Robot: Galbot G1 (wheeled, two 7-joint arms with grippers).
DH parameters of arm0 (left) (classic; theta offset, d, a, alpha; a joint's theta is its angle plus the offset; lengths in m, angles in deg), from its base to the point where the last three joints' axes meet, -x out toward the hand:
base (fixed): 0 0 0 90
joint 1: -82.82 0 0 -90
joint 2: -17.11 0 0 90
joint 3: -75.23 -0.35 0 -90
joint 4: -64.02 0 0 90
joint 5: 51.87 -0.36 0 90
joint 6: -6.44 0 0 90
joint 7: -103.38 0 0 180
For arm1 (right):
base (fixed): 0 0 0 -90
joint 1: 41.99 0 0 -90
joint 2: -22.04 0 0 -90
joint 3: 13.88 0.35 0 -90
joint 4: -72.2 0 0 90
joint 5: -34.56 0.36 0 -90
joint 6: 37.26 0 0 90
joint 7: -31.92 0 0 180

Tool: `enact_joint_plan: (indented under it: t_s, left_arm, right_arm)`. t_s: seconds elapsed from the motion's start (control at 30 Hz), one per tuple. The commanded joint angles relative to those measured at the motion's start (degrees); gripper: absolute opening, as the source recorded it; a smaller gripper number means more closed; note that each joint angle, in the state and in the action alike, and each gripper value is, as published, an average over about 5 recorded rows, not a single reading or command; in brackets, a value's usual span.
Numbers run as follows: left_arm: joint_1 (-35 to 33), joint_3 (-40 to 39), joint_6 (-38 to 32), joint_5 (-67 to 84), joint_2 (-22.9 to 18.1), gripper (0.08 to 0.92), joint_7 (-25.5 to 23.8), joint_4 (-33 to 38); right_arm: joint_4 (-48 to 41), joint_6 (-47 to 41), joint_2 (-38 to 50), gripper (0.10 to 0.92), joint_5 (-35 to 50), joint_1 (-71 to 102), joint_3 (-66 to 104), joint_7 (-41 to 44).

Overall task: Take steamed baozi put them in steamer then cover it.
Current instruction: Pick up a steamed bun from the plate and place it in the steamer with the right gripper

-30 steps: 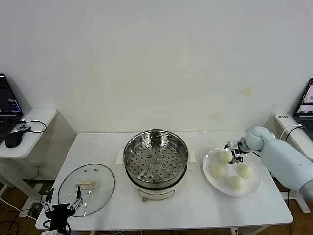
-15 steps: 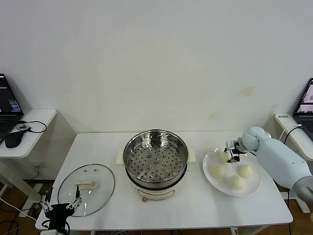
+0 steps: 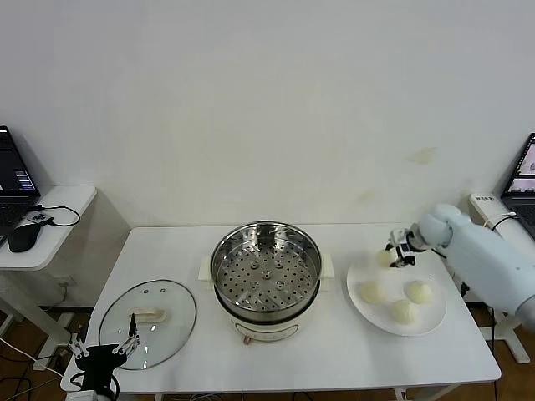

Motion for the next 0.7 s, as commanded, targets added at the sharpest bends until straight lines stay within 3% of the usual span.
enact_joint_plan:
  t_s: [0.03,0.4,0.7]
  left_arm:
    - [0.3,0.0,0.1,2.0,0.7,0.823,-0.1,0.3]
    - [0.4,0.5,-0.2,4.4,1.1,0.823,-0.1,0.6]
    - [0.4,1.6,-0.4,4.4,0.4,0.823,-0.2,0.8]
  right_arm:
    - [9.0,-1.6,3.8,0.526,13.9,-16.9,-12.5,0.2]
    - [12.1,-0.1,-9.9,0.526,25.9,-32.4,-25.7,-2.1]
    - [12.7,3.1,-22.0,0.526,23.8,-31.4,-30.4,-3.8]
